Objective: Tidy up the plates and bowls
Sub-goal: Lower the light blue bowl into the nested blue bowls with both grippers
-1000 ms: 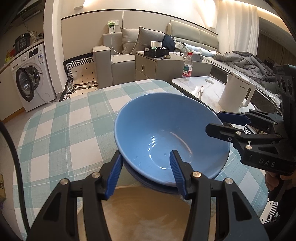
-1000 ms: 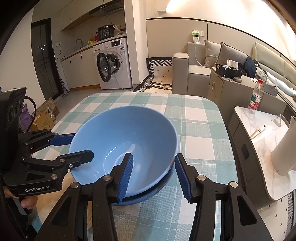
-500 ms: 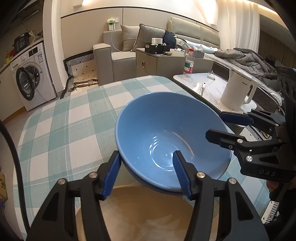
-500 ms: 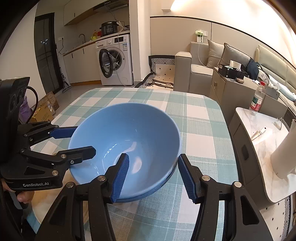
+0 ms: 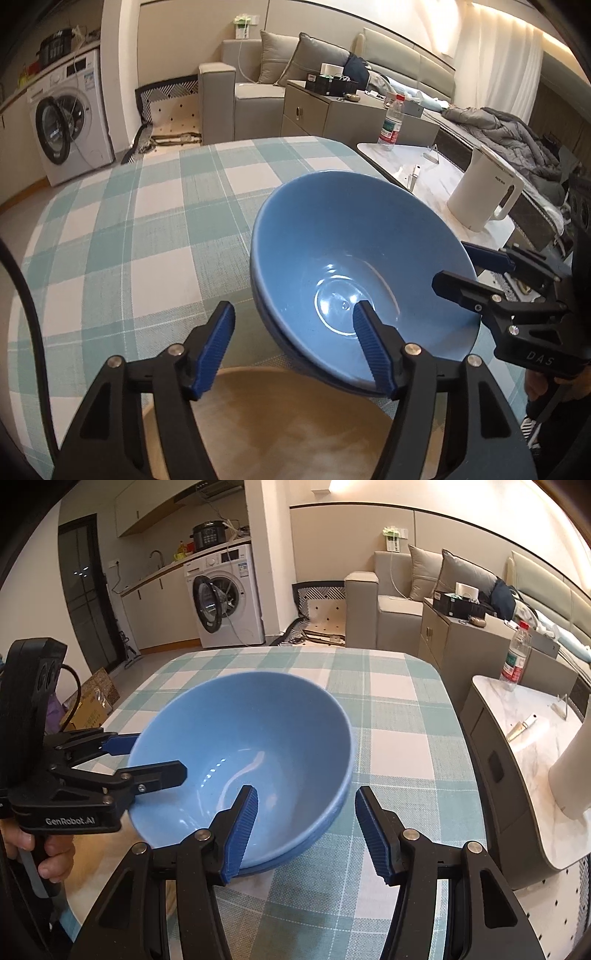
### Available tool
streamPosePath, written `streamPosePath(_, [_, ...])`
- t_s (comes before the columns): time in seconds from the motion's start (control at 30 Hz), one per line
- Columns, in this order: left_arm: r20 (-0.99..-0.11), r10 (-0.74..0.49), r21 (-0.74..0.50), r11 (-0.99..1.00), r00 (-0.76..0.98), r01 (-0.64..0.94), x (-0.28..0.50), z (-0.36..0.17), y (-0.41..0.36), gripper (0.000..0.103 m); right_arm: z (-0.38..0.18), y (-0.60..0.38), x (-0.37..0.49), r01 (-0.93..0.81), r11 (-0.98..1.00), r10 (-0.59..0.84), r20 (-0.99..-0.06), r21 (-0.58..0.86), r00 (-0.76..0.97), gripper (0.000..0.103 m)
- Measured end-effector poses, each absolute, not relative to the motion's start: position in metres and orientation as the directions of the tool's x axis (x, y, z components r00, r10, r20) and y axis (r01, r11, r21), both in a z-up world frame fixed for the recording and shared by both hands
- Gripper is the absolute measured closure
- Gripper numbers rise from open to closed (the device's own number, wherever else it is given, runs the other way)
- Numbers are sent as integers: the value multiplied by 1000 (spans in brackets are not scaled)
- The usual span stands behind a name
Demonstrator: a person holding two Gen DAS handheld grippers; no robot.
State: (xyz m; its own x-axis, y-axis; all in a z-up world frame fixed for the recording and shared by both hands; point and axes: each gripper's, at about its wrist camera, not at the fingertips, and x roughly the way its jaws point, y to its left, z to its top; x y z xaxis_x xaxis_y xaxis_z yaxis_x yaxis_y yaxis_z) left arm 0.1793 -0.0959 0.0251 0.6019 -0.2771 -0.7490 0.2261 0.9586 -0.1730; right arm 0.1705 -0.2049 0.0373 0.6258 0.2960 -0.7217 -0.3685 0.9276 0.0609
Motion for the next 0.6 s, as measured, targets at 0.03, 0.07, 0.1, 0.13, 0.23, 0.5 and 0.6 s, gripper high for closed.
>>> streamPosePath(0.03, [-751,-280,-182,958,598,219,181,24,-94,34,36,-207,172,-357,932,291,-726,67,623,47])
streamPosePath(0.07, [-755,-278,-187,959,594,212,183,22,-93,34,34,-209,173,-349,934,291,-727,76,622,47])
streamPosePath(0.1, [-758,-275,-189,960,592,204,184,20,-92,34,34,-211,174,-346,934,297,-728,87,618,47])
streamPosePath(0.13, [-761,-274,-194,961,588,197,186,18,-92,34,33,-213,176,-345,933,304,-729,99,614,47])
streamPosePath(0.23, [-770,-284,-215,959,571,186,190,13,-91,34,32,-217,178,-338,934,312,-727,117,611,47])
streamPosePath(0.5, [-770,-309,-259,951,558,170,198,7,-87,34,26,-219,185,-326,931,336,-725,162,601,47])
streamPosePath(0.6, [-770,-317,-266,948,554,172,199,5,-87,34,24,-218,186,-329,929,342,-727,167,595,47])
